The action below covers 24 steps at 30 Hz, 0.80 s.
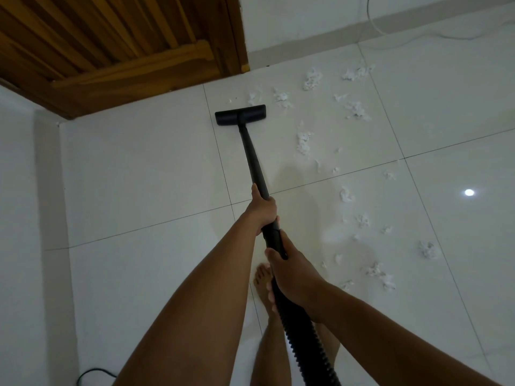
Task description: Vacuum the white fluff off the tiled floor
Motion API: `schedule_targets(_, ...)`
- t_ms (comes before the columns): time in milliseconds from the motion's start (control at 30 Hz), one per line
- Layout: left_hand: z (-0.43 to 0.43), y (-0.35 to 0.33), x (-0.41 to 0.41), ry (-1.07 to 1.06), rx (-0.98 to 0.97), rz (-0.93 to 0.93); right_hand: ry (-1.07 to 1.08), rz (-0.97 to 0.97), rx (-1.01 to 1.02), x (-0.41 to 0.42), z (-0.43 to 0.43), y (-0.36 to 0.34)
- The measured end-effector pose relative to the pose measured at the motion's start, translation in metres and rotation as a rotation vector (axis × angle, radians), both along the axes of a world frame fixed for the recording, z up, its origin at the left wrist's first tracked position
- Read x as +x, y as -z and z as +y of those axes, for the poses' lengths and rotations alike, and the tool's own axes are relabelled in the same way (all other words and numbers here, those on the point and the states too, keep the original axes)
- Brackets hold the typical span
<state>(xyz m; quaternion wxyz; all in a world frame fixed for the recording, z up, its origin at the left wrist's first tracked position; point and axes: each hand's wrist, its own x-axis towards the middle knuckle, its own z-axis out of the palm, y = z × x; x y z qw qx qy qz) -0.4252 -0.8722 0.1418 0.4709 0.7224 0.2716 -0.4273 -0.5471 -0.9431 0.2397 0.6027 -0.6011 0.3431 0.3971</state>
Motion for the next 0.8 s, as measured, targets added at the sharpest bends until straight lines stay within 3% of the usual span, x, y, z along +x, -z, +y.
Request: schedule_targets(800, 0.007, 0.011, 0.086, 0.111, 0.073, -0.020, 0.006, -0.016, 0.006, 0.084, 0.010, 0.012)
